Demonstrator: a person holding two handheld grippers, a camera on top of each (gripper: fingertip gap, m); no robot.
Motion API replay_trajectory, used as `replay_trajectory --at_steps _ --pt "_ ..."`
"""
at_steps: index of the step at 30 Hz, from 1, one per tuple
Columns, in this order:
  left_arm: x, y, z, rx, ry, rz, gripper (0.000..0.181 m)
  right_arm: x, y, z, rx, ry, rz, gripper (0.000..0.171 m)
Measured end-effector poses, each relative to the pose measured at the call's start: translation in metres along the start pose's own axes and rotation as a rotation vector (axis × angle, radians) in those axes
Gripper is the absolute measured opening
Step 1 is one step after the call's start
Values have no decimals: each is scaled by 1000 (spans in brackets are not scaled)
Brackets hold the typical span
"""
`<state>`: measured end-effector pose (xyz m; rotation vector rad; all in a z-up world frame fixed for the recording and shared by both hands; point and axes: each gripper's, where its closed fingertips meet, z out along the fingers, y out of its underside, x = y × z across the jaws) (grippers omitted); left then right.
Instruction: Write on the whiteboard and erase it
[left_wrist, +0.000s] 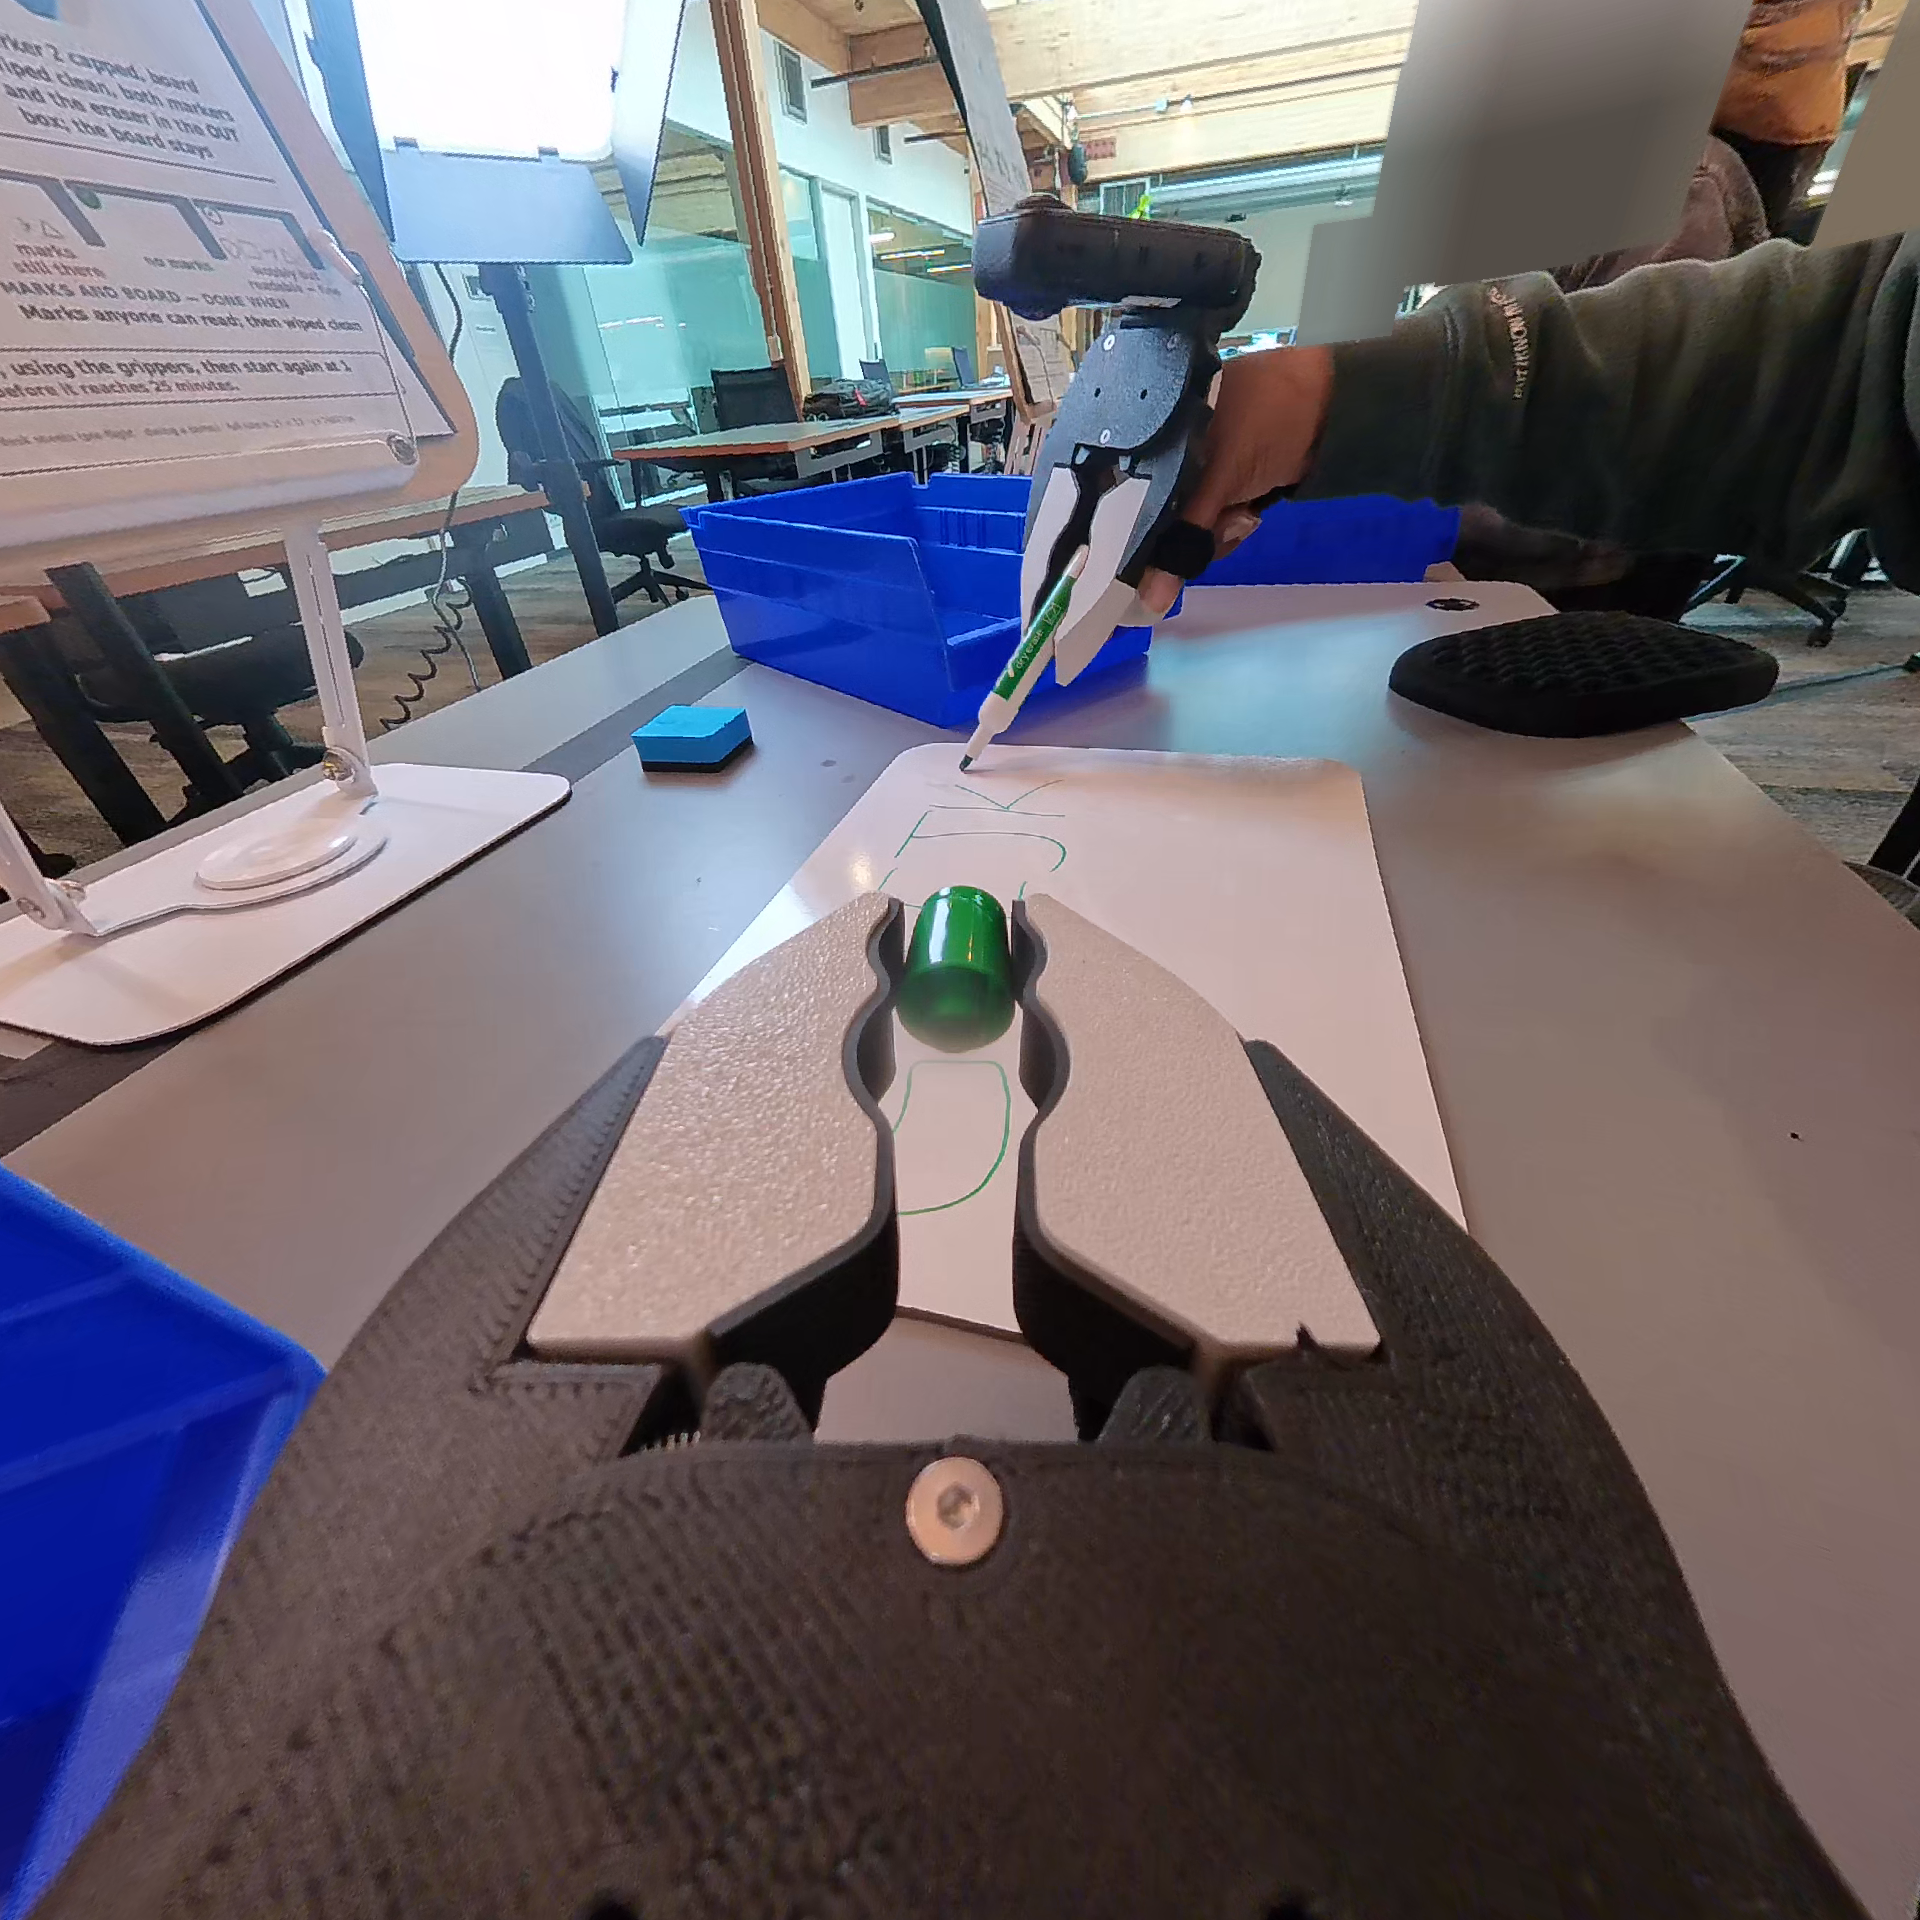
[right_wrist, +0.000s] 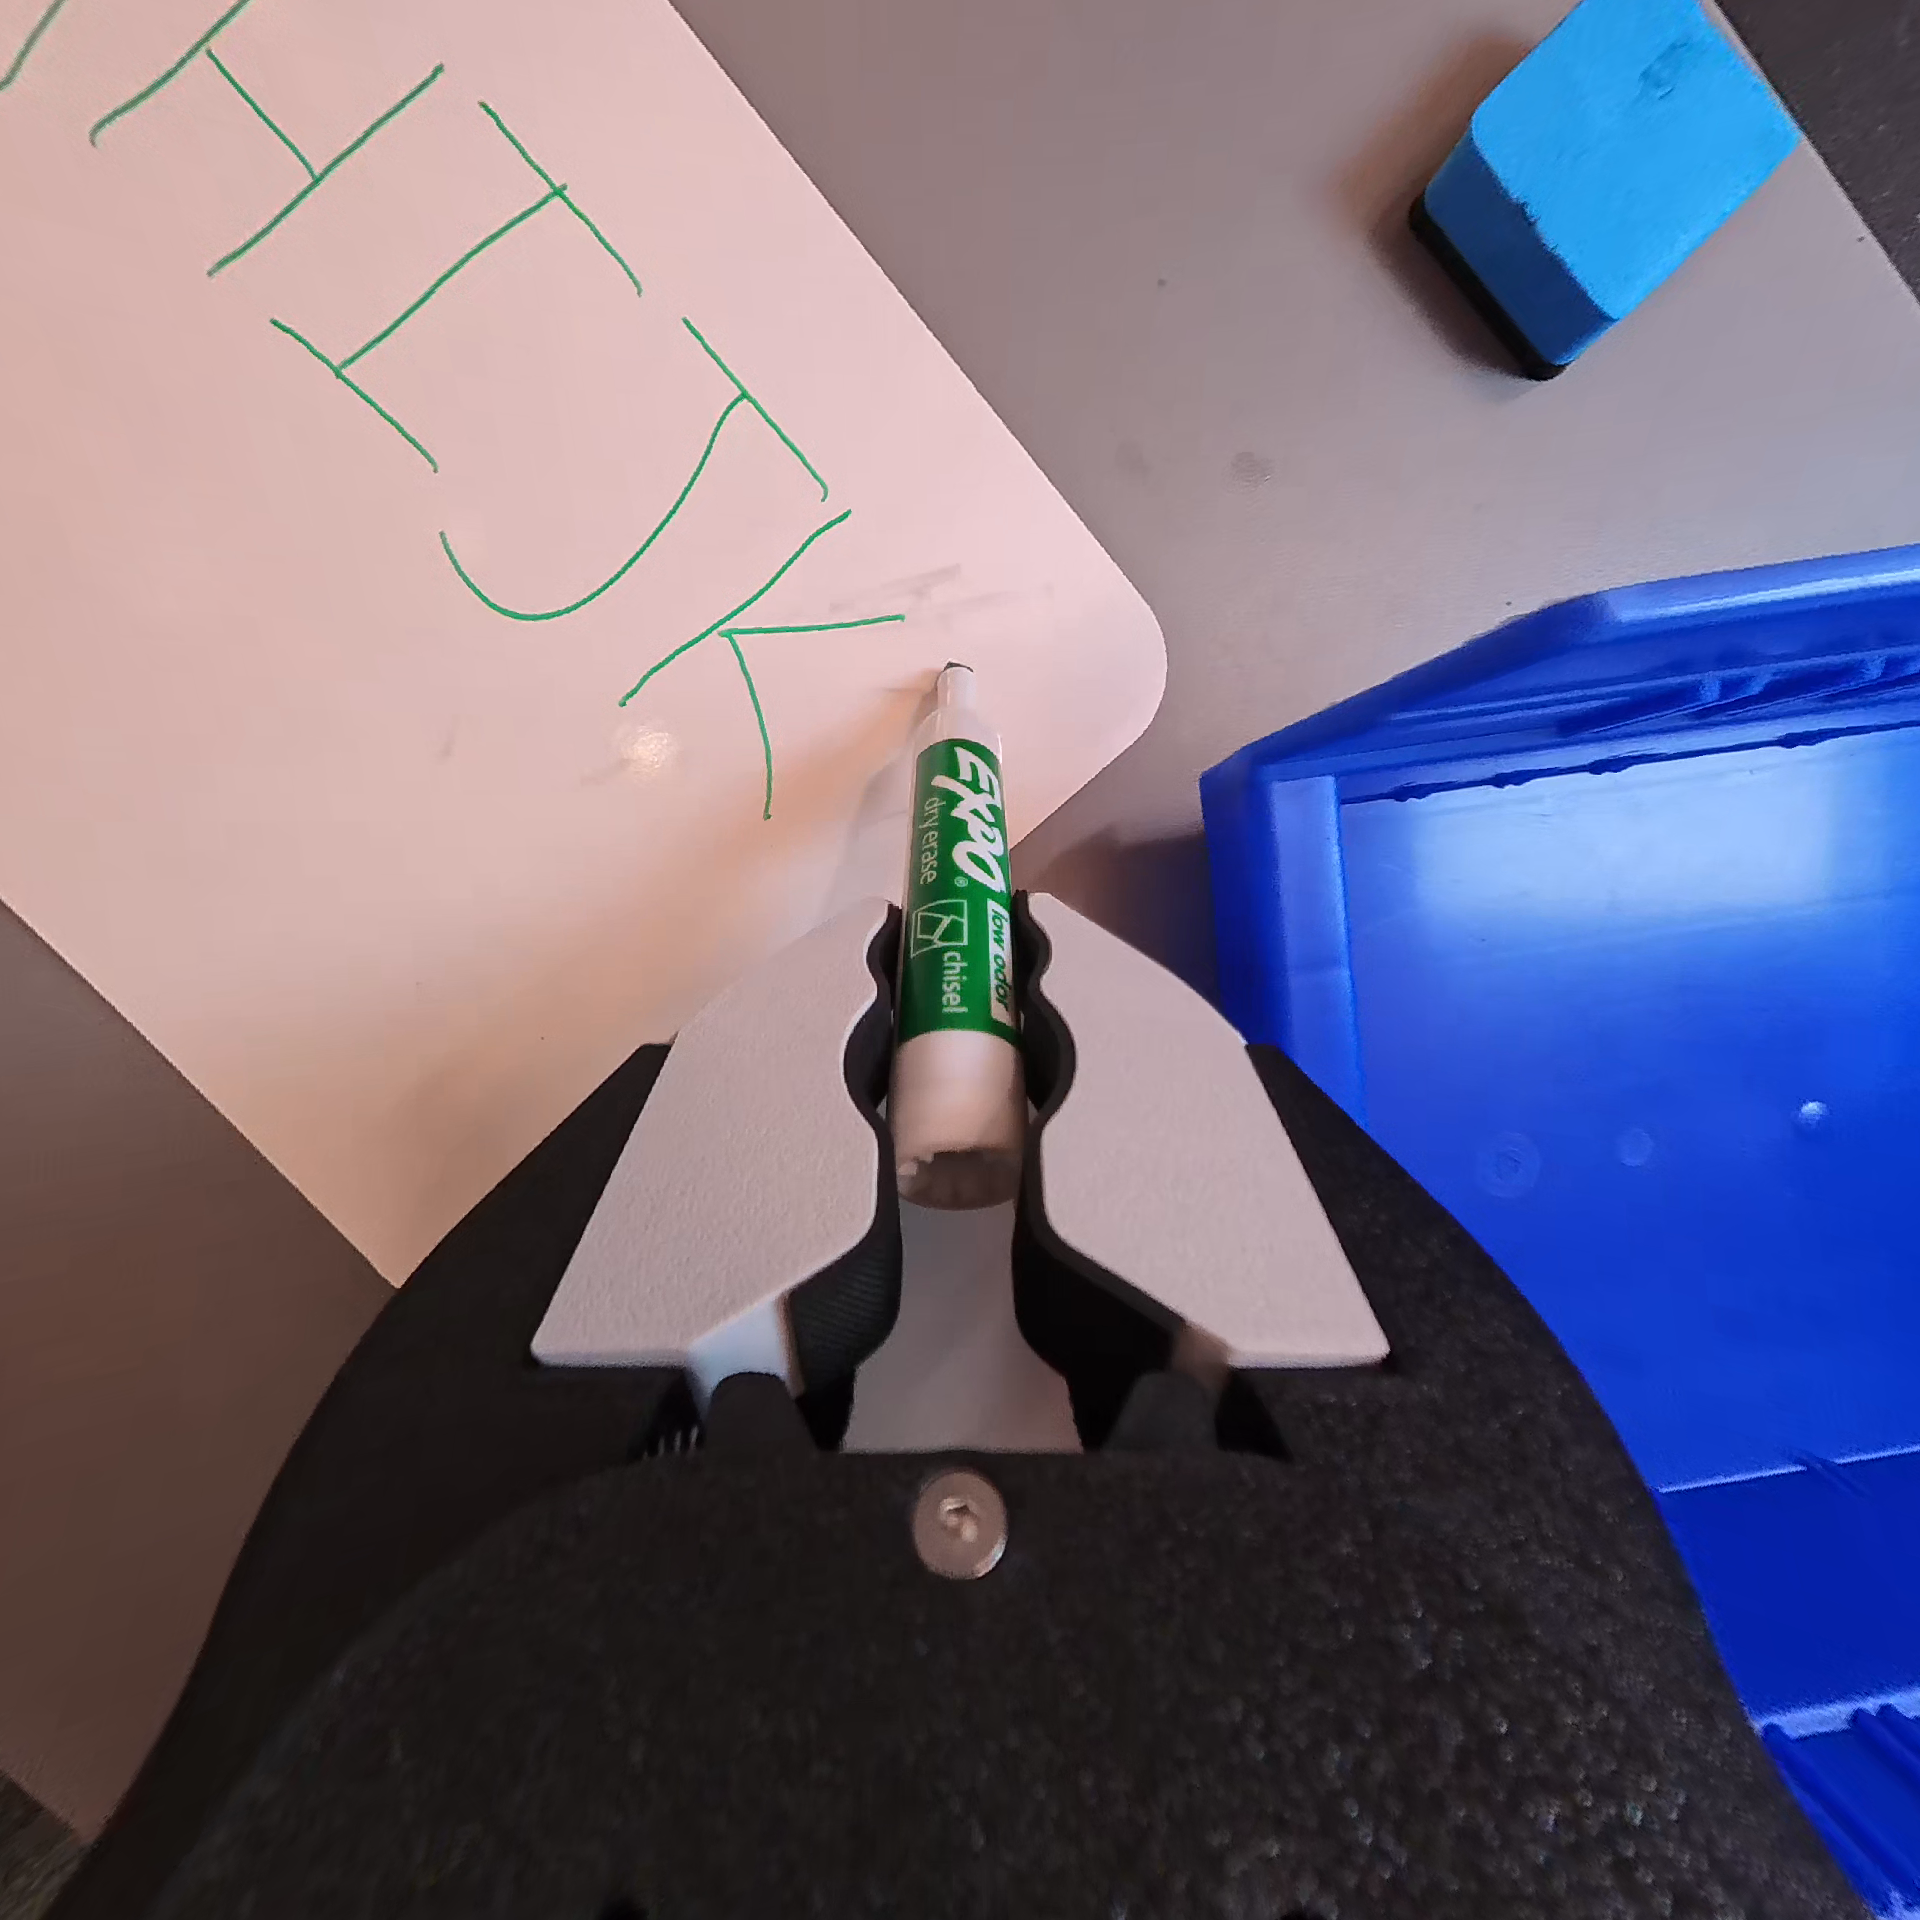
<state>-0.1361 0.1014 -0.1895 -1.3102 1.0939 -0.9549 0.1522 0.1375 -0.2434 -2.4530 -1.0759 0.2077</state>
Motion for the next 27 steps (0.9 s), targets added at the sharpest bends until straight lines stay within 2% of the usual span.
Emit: replay_trajectory --at_steps 27 --pt "1 0 1 -4 8 3 19 -36 30 -11 -30 -42 -8 20"
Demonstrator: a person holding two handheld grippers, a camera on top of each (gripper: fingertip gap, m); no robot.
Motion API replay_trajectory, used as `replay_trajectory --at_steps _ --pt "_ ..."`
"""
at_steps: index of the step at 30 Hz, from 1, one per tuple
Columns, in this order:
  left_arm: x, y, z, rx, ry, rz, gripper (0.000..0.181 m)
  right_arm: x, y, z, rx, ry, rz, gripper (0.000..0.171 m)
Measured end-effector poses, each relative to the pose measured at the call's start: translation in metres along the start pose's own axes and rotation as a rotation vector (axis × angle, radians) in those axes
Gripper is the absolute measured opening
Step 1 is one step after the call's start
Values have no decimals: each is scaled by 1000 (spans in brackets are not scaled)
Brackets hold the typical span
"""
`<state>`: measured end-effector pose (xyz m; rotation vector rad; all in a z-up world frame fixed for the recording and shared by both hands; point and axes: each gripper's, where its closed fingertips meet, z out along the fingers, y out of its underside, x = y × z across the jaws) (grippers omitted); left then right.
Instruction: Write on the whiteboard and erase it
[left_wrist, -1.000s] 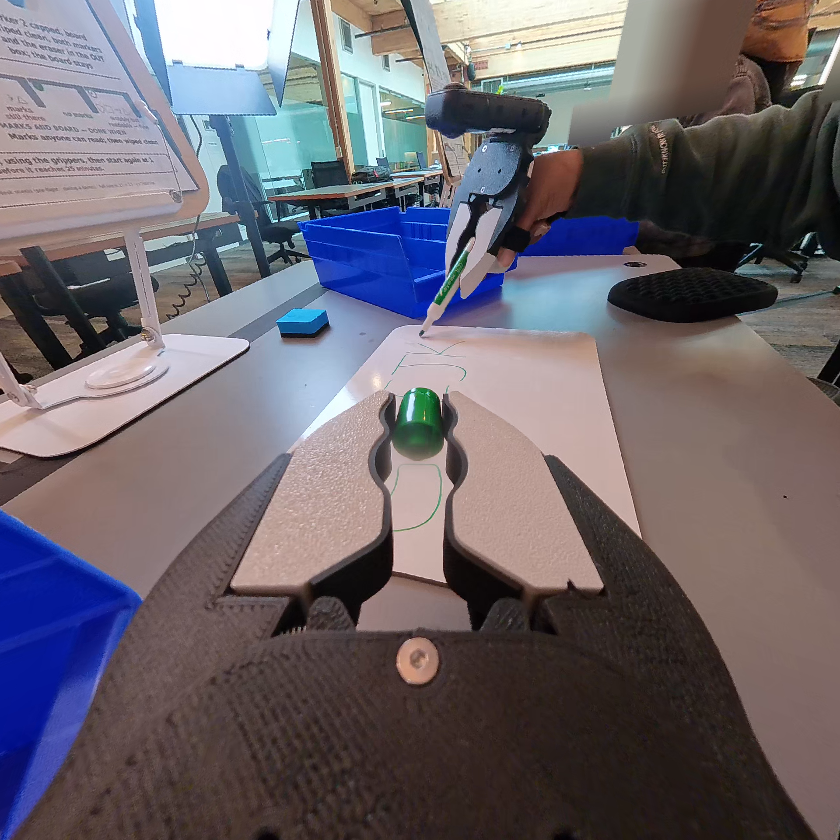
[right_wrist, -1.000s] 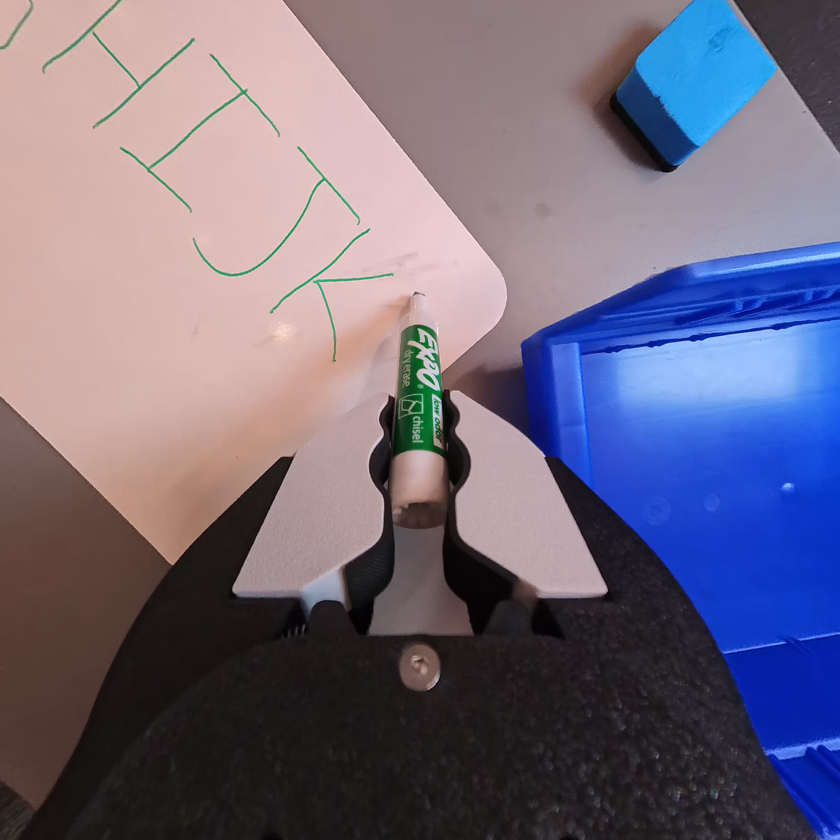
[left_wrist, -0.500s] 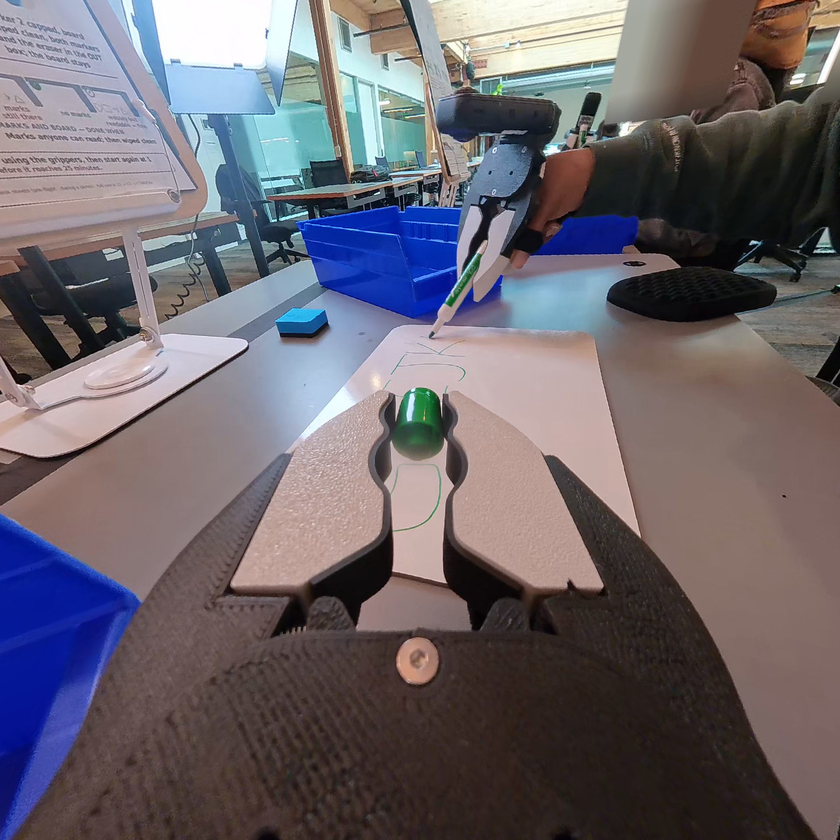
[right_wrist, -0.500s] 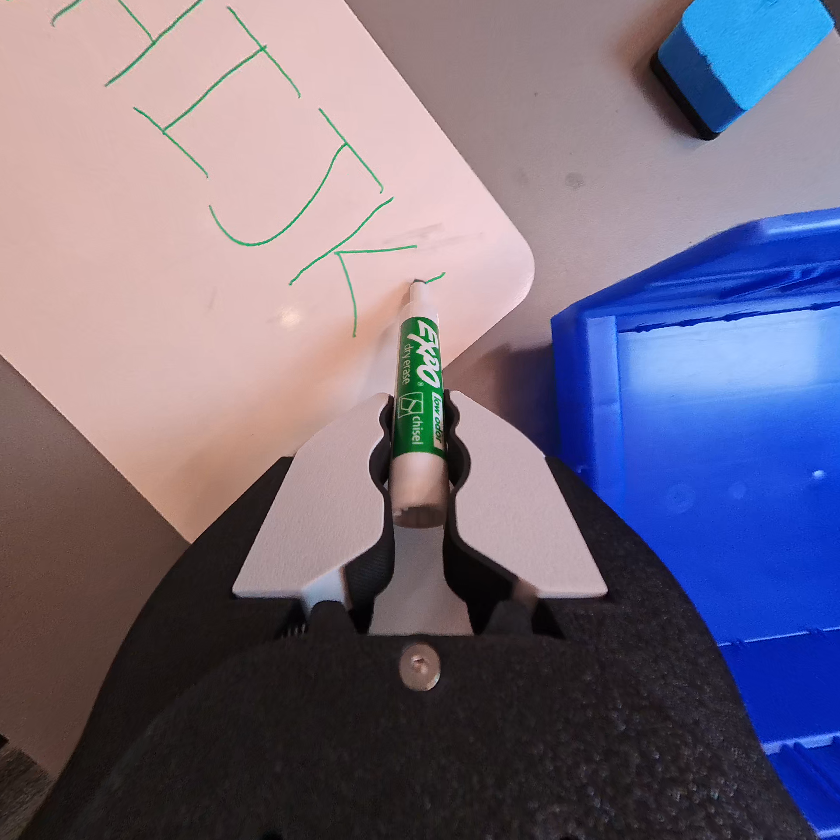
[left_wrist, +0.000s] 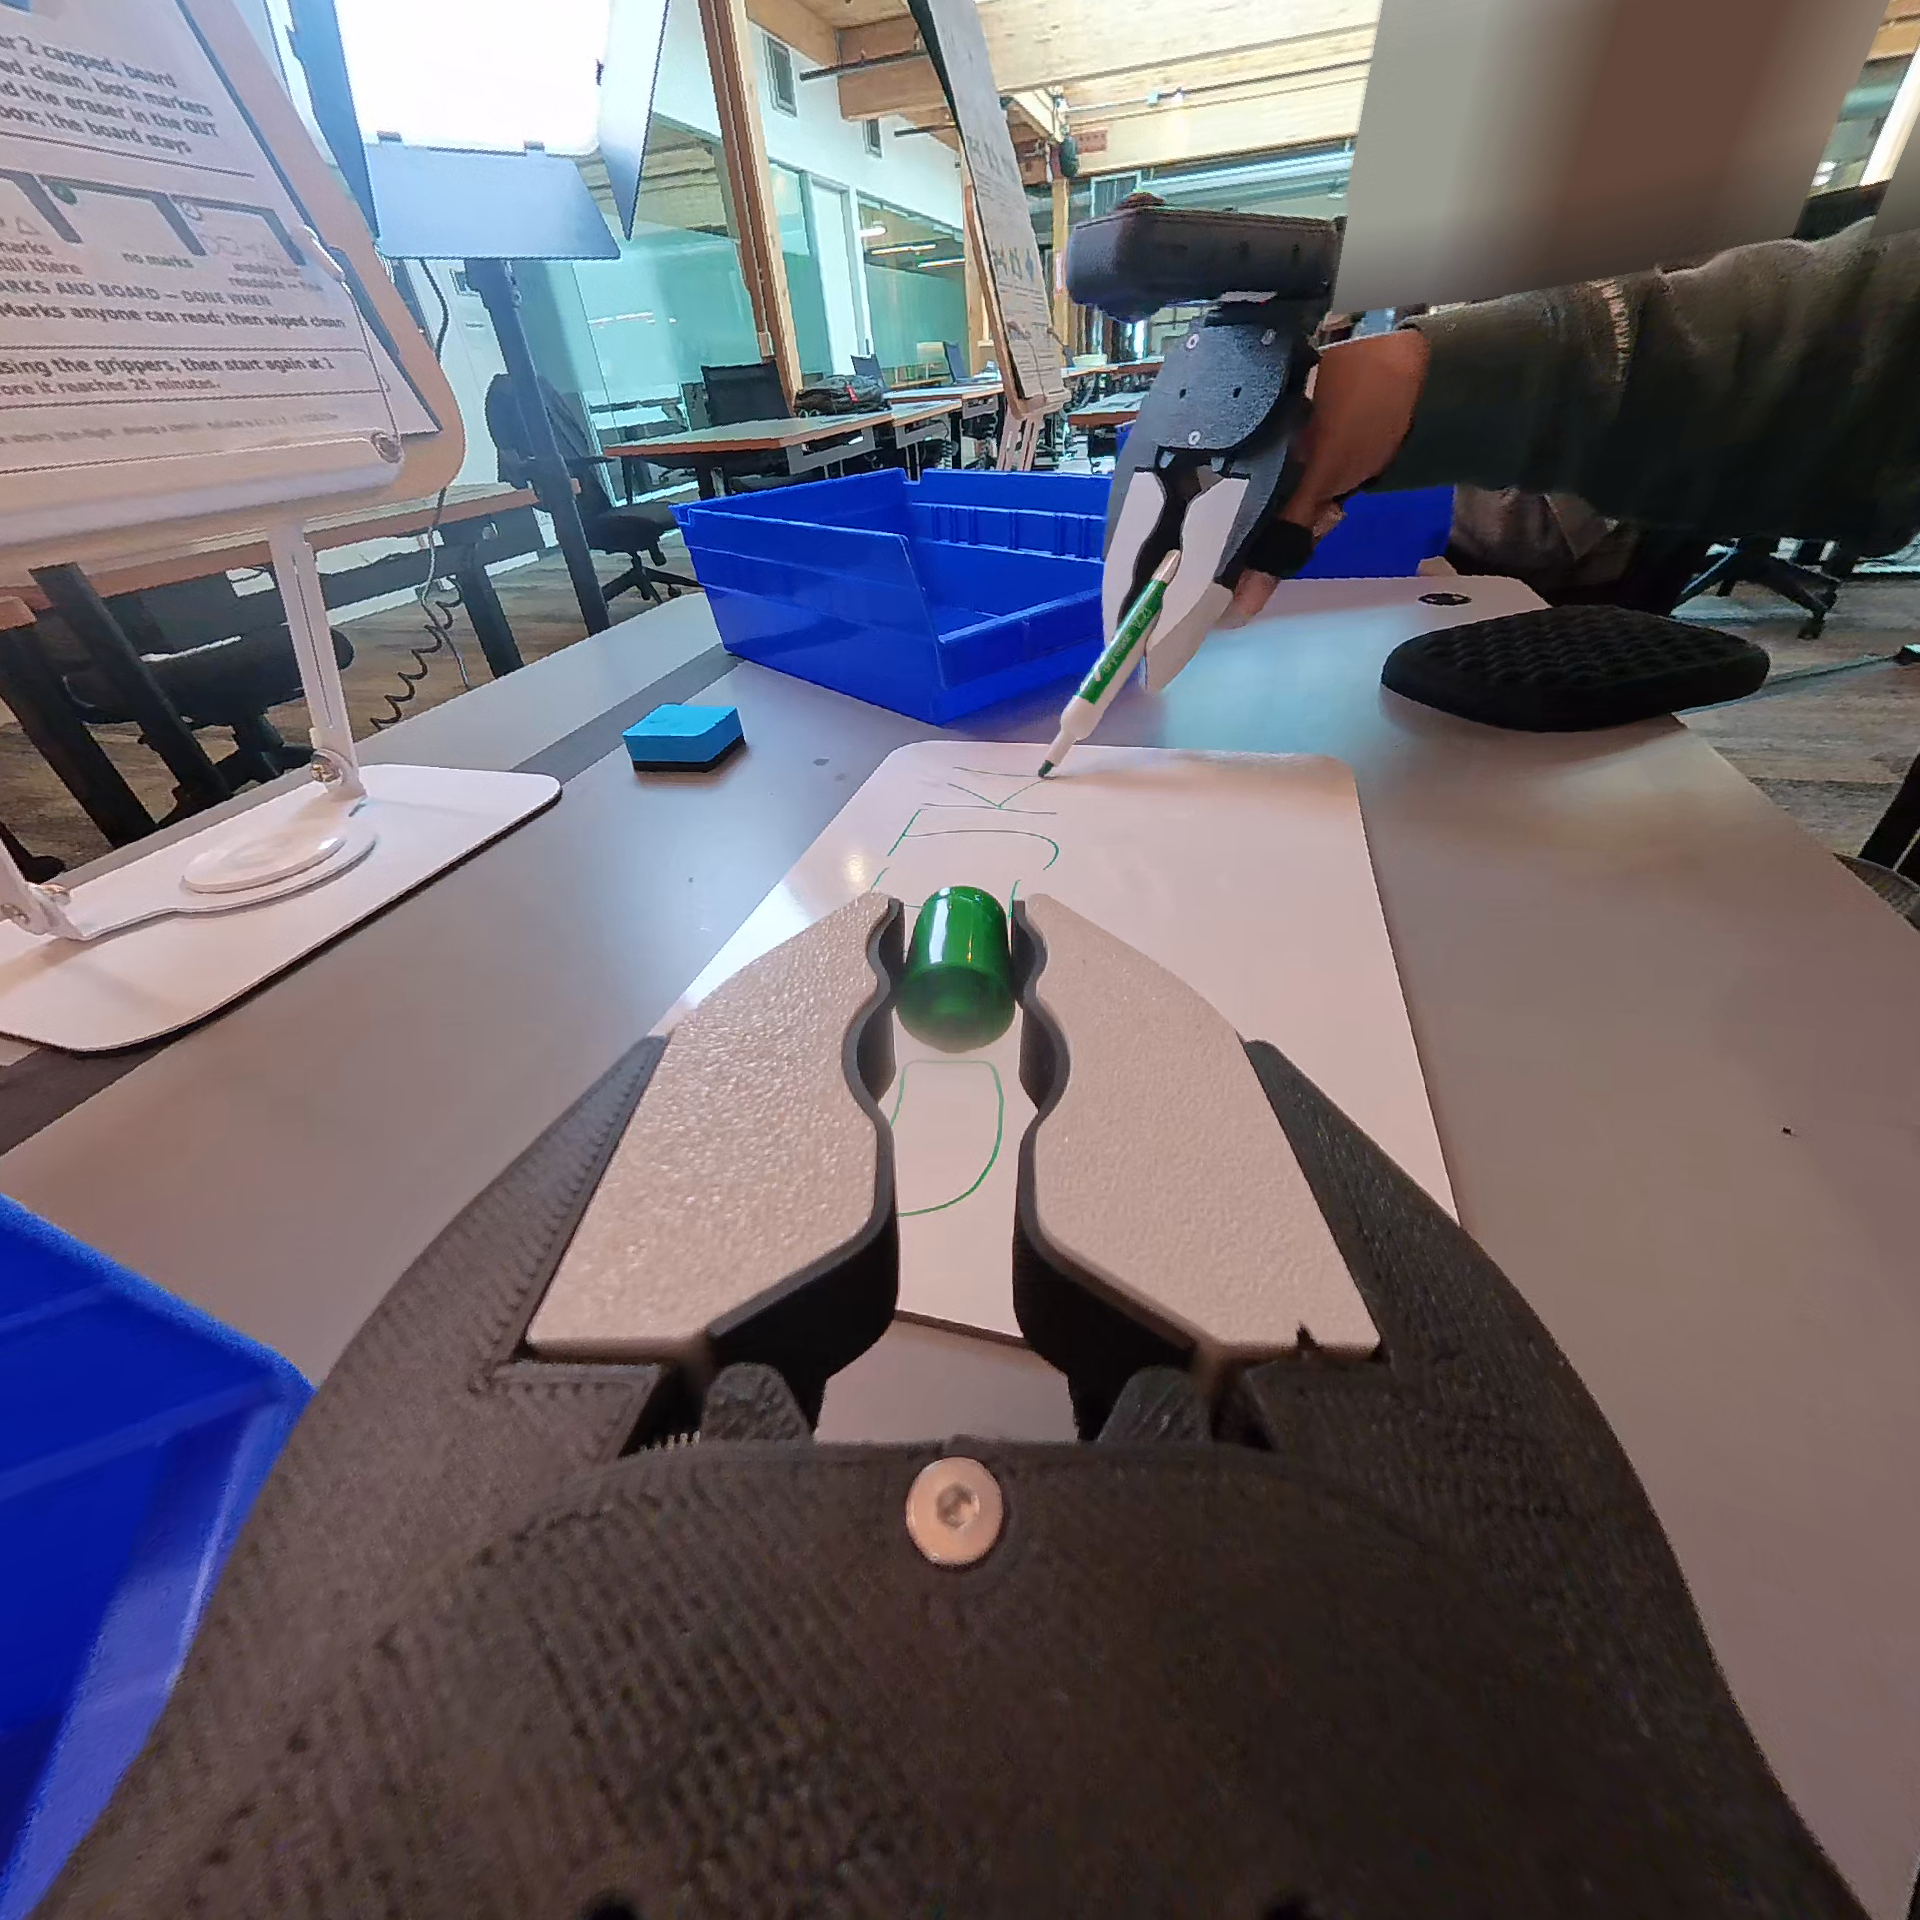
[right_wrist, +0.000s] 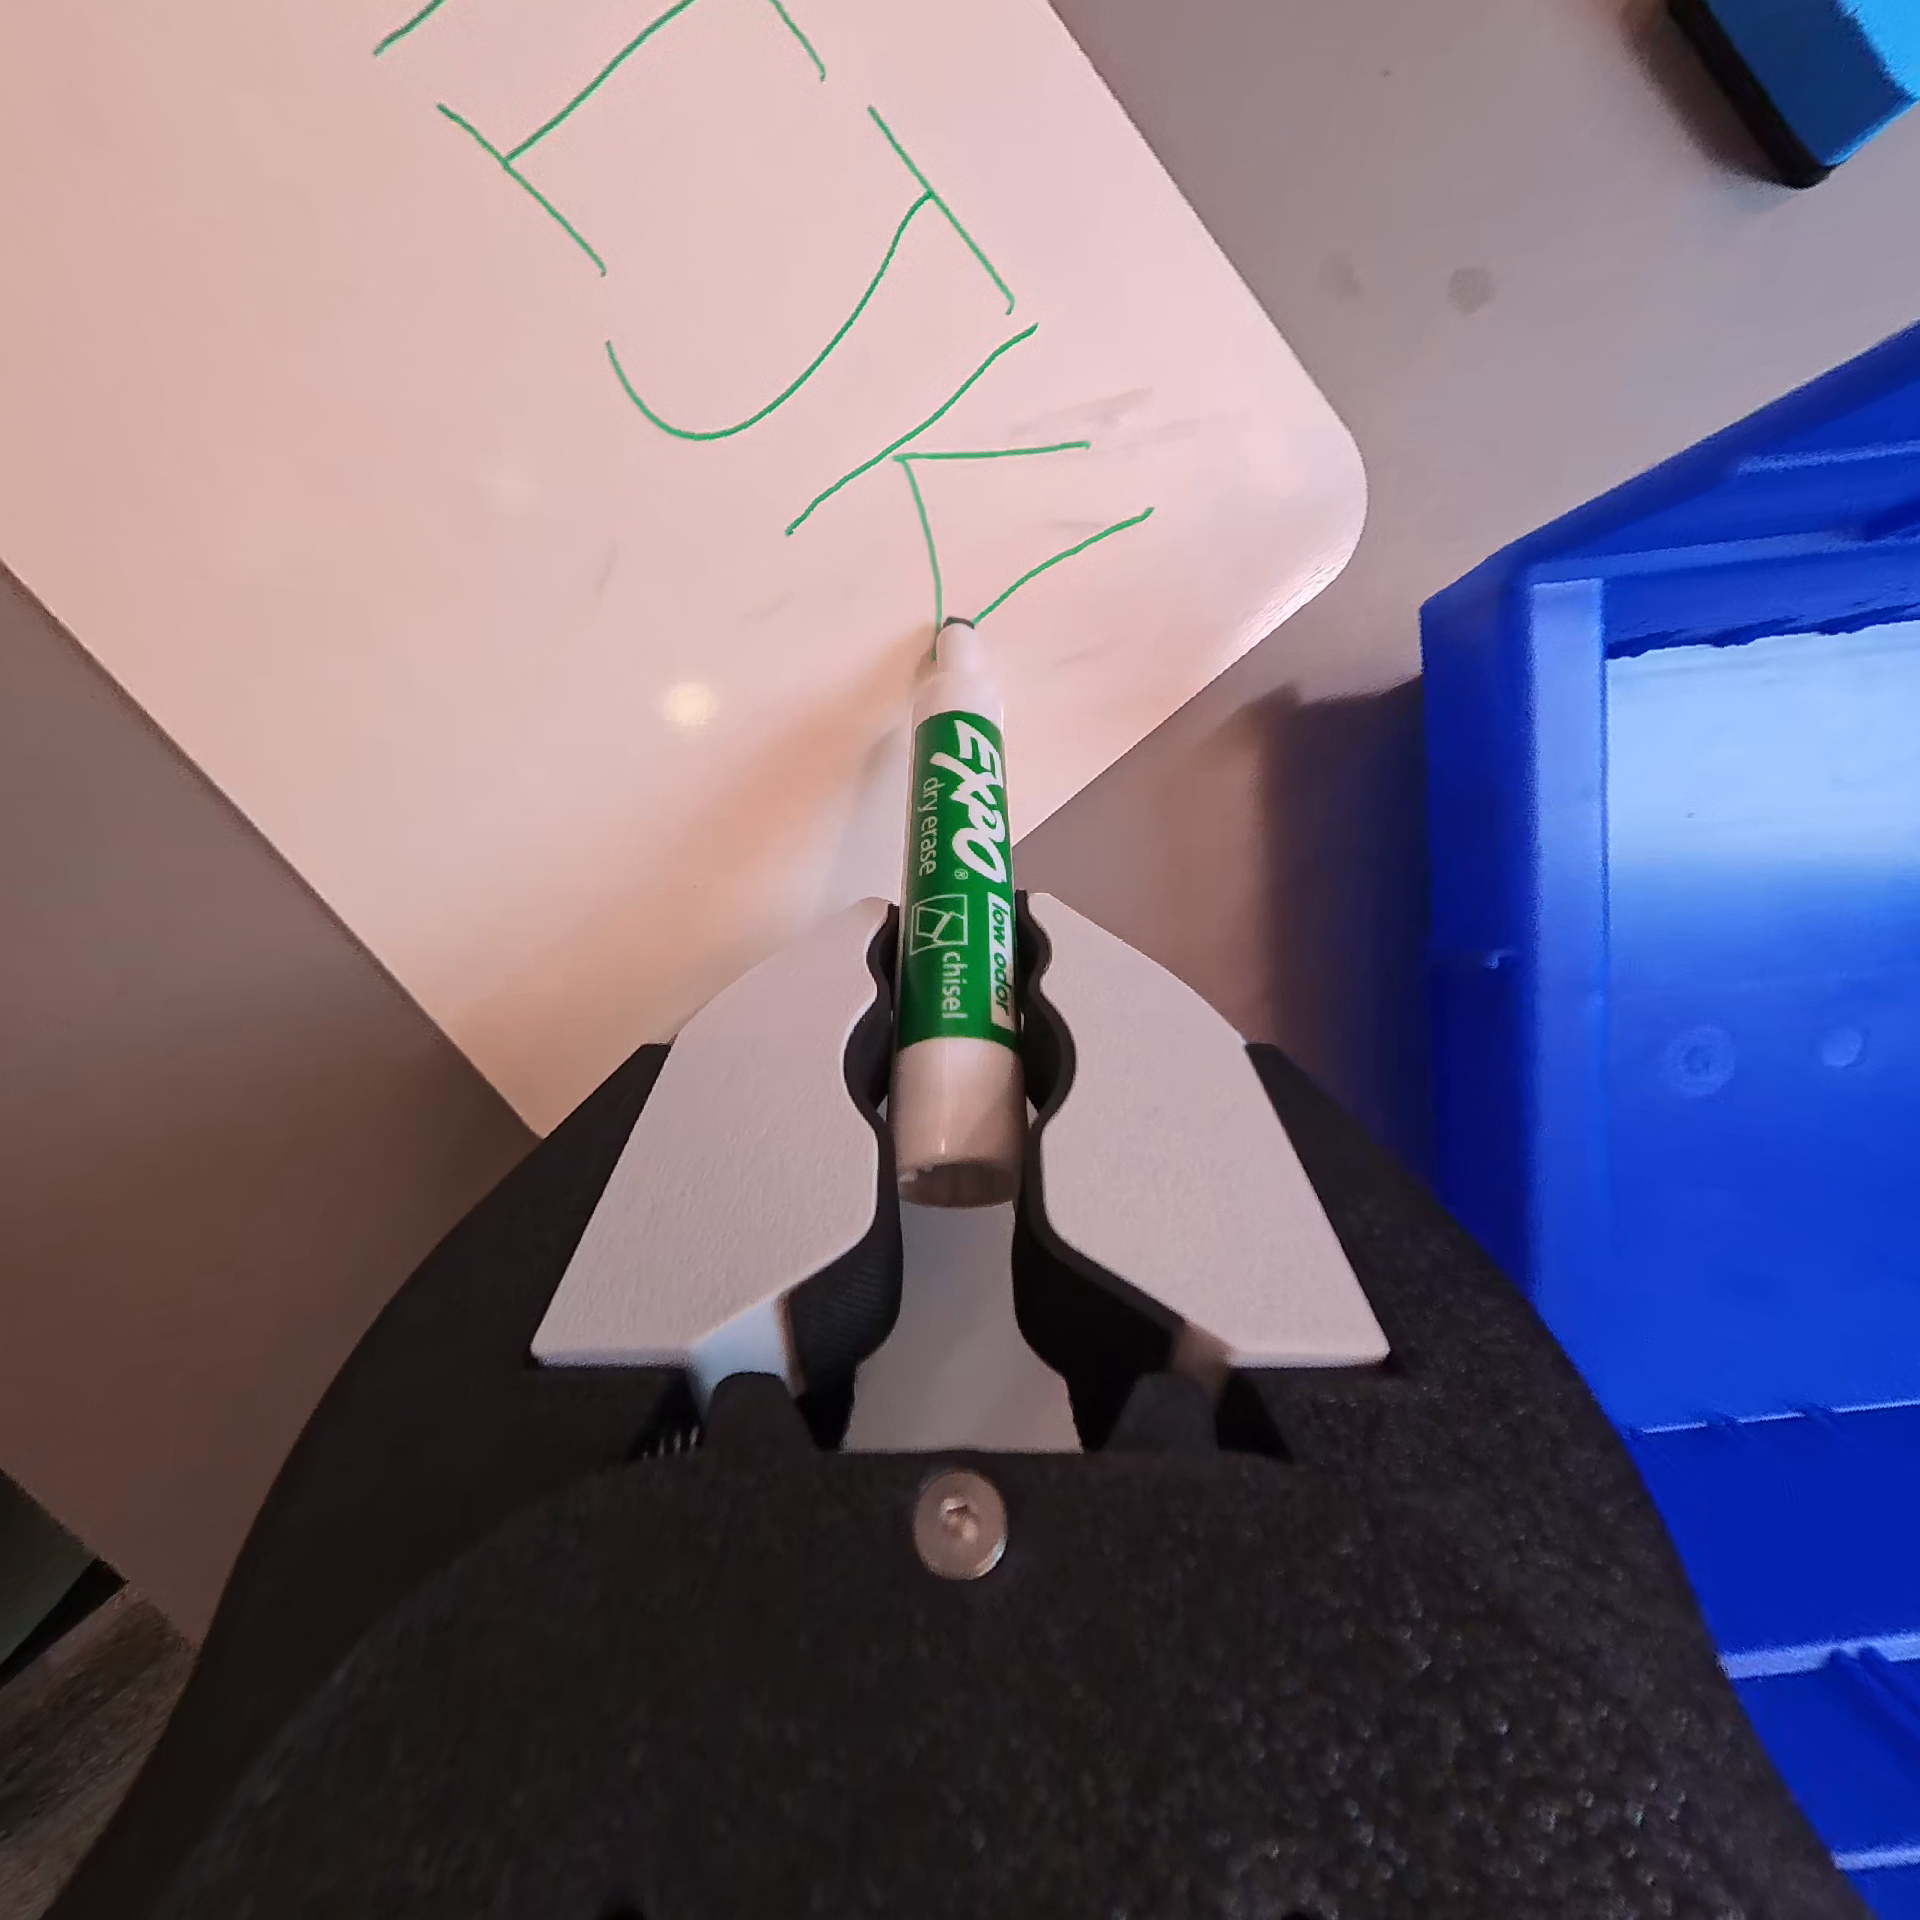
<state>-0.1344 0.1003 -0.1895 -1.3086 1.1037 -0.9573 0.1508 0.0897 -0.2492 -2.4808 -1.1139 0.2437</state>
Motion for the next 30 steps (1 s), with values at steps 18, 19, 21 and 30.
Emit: replay_trajectory --at_steps 18,19,21,30 --pt "0 0 0 -1 0 1 19 -4 16 -7 -10 7 19 20" --pt "0 0 0 -1 0 0 19 -2 18 -8 -12 10 22 20" --pt "0 1 0 -2 1 0 19 0 22 -10 -18 18 29 20" --pt "1 1 0 -3 -1 2 19 8 25 -22 6 44 50 20"
